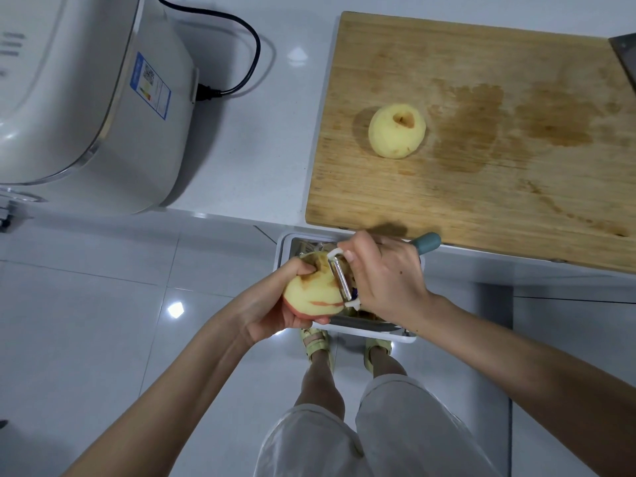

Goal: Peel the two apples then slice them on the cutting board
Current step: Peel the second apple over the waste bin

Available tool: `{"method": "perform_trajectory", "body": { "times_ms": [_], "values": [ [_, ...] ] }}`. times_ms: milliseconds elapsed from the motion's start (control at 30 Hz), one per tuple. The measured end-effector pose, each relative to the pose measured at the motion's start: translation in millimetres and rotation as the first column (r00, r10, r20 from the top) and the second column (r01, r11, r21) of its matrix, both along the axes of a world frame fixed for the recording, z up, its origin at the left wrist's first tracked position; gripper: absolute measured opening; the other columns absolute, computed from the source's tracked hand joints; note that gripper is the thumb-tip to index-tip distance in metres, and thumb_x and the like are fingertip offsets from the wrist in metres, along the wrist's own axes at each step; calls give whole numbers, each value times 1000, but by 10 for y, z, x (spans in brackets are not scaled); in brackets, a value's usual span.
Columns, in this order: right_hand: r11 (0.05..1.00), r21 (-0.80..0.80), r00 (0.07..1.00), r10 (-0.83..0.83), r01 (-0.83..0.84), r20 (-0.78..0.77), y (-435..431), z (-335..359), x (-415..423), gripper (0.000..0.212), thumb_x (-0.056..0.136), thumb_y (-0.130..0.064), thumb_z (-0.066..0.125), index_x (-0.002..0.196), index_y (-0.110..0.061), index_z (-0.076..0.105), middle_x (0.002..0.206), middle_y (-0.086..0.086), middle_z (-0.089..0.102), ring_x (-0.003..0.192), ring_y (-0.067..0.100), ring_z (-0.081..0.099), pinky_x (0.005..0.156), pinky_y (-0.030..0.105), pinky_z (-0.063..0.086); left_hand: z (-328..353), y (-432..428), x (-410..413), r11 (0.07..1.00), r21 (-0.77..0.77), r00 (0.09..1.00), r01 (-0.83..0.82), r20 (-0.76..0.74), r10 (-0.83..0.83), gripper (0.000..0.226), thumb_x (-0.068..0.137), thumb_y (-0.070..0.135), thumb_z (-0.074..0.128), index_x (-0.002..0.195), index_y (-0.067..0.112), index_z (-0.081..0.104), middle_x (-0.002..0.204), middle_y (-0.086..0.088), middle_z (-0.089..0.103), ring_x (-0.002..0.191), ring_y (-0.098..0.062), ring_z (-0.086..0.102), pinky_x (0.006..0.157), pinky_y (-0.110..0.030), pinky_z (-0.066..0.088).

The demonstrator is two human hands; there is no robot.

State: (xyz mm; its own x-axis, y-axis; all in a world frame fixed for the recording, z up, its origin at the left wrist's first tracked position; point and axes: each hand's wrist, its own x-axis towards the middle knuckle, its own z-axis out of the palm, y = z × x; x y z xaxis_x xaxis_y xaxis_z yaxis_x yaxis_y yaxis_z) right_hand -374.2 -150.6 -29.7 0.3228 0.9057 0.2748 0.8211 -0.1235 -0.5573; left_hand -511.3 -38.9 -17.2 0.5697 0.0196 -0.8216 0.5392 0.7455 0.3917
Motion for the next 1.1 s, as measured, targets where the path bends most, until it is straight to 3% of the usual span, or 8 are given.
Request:
{"method": "perform_trajectory", "body": {
  "times_ms": [200,400,500,567,667,800,933,1100],
  "values": [
    [999,-22,999,24,-25,-34,-32,-72,-5,16,84,-5,42,79,0,57,57,5,60,47,24,56,43,26,40,29,-42,0,999,-29,999,-35,-21,35,26,88,24,47,103,5,58,82,-19,66,57,-28,61,44,-24,48],
    [946,-308,994,-110,97,-25,-163,-350,89,18,69,4,42,83,-6,48,45,1,50,36,23,47,43,14,11,58,84,-36,993,-93,997,-73,18,75,46,66,30,55,102,3,63,85,-23,66,56,-31,59,45,-24,48],
    [885,-449,987,-159,125,-38,-109,-357,35,23,78,5,44,96,-4,54,57,4,58,51,27,57,46,25,25,46,102,-8,998,-38,999,-47,10,47,47,67,33,55,104,5,61,85,-19,67,58,-29,61,48,-23,48],
    [859,-499,970,-203,113,-130,-76,-320,61,24,86,0,43,106,-10,52,72,4,65,67,26,60,61,32,35,5,99,-17,1000,11,999,-27,-26,27,47,67,34,56,106,8,60,85,-18,68,60,-29,63,49,-24,48],
    [932,-328,948,-235,158,-214,-56,-154,73,23,85,-2,39,101,-13,51,65,-1,63,58,19,54,59,30,38,-41,100,-36,997,73,998,25,-63,-21,48,67,35,56,108,10,59,87,-16,69,62,-27,65,50,-24,47],
    [997,-70,996,-38,33,-85,41,3,21,20,74,-8,34,87,-11,49,53,-2,55,43,20,50,45,21,27,-46,85,-2,984,138,992,114,-72,-104,44,68,35,57,105,11,60,92,-15,67,77,-28,65,50,-23,45],
    [998,-15,996,58,-58,74,90,66,17,25,69,-5,32,78,-4,56,53,6,59,44,26,52,45,22,34,-19,80,46,963,204,983,176,-92,-160,43,65,33,57,100,10,61,79,-9,65,64,-19,63,45,-20,43],
    [990,-102,989,104,-94,101,74,22,130,24,68,-3,32,76,-3,55,51,7,58,41,25,51,42,22,34,7,129,8,962,173,977,210,-81,-199,50,58,36,63,100,9,61,82,-15,66,63,-25,62,44,-21,39]
  ]
}}
